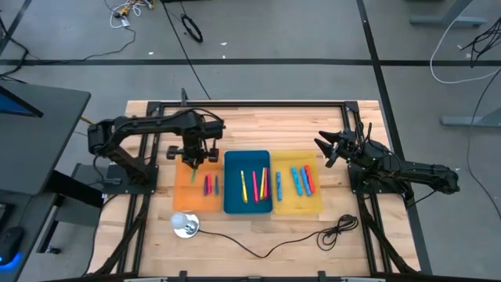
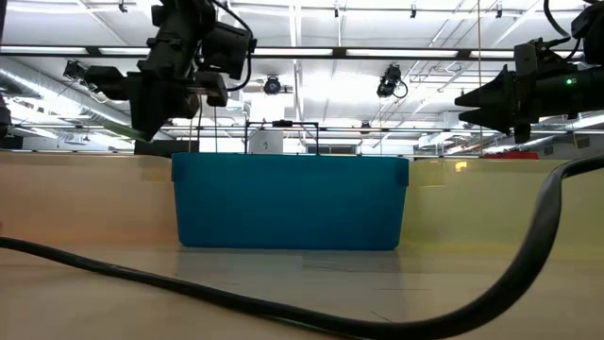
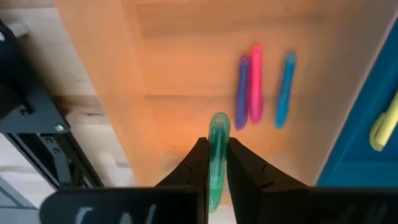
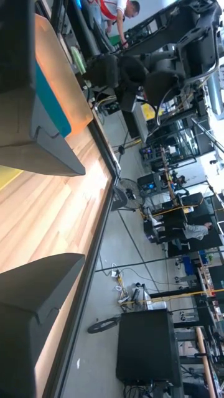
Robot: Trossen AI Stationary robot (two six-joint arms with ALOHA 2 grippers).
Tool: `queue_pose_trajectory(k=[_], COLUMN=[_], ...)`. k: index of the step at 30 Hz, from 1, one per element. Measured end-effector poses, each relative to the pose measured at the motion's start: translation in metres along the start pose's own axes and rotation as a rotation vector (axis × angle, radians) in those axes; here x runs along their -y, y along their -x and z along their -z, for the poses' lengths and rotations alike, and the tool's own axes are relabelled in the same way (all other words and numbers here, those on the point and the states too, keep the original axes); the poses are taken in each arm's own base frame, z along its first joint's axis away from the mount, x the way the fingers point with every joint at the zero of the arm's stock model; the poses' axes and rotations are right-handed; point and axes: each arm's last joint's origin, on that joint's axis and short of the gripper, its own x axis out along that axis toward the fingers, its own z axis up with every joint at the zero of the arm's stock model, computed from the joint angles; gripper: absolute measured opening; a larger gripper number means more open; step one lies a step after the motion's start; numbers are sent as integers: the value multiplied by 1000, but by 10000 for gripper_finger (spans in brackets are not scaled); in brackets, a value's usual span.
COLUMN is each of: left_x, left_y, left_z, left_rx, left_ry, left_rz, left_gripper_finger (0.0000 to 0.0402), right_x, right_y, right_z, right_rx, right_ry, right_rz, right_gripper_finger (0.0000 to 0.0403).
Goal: Pick & Place Markers
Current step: Put the small green pen into the orange bin
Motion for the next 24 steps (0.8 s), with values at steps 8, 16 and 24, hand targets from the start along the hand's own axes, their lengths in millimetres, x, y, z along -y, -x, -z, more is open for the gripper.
queue_pose_trajectory(k=[8,16,24], left_x=[4,6,0], left_y=[-9,-40,-71], left_z=[4,0,-1], left_rx=[-7,4,-3], left_ry=[34,72,88], left_rz=[-18,47,30], left_gripper_finger=[37,37,37], right_x=[0,0,0], right_y=[0,0,0], right_z=[0,0,0], right_rx=[0,0,0], right_ry=[0,0,0], right_rz=[0,0,0], right_gripper_finger=[215,215,215])
